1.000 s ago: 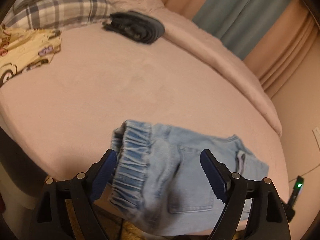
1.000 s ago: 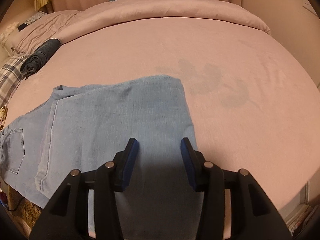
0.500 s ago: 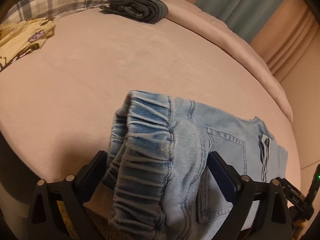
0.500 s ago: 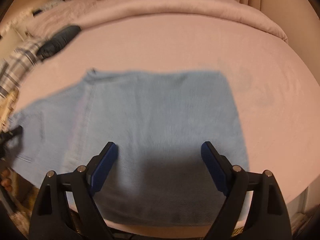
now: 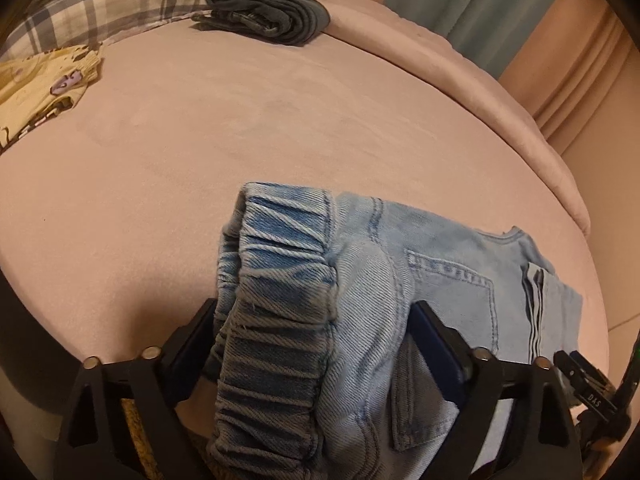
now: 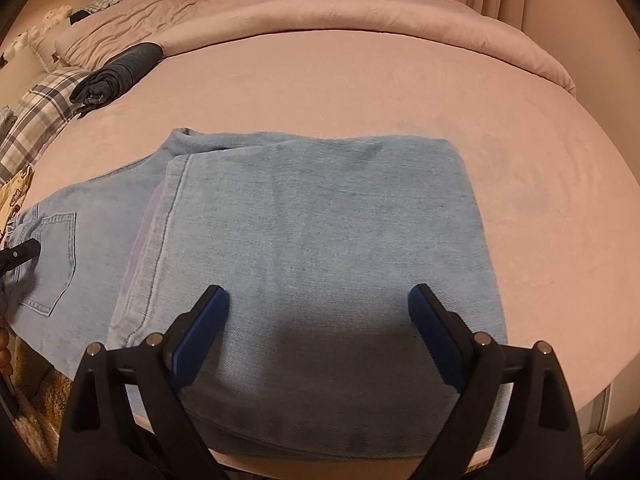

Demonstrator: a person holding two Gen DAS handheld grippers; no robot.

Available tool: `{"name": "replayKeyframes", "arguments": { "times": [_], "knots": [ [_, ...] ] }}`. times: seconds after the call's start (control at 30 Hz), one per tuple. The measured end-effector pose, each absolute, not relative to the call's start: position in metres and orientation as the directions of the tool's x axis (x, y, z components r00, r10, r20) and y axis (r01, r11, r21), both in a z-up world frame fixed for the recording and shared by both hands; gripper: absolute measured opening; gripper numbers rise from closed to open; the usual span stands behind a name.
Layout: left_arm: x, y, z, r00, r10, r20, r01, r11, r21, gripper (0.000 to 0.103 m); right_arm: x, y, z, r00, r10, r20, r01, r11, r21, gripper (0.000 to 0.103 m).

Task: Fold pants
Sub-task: 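Grasp the elastic waistband with the left gripper, then lift the waistband with the left gripper and fold it over the legs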

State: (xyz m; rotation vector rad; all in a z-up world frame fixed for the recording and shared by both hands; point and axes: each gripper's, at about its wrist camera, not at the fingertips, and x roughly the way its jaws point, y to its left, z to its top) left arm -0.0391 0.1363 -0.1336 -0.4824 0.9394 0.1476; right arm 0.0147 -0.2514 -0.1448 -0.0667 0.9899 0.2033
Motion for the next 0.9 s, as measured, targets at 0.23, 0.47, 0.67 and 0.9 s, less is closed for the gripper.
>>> {"name": "replayKeyframes", "arguments": {
  "times": [0.23,0.47,0.67,0.9],
  "knots": [
    [-0.047,0.14,-0.125,0.606,-0.145,-0.782,-0.35,0.835,-0.426,0.06,0.013,-0.254,-0.145,0.531,0.144,-0.835,-0.201,0.979,0.041,0.093],
    [-0.054,0.122,-0.081,0.663,-0.138,-0.736,-0.31,0.844,-0.437,0.049,0.011,-0.256,-0.143,0.531,0.164,-0.831,-0.199,0.978,0.065,0.093],
    [-0.048,0.09,-0.047,0.701,-0.183,-0.689,-0.196,0.879,-0.434,0.046,0.006,-0.264,-0.138,0.538,0.195,-0.82,-0.183,0.977,0.112,0.09],
    [-0.028,0.04,-0.028,0.693,-0.293,-0.659,-0.033,0.9,-0.435,0.045,0.002,-0.28,-0.131,0.556,0.247,-0.794,-0.15,0.969,0.196,0.09]
  ]
}}
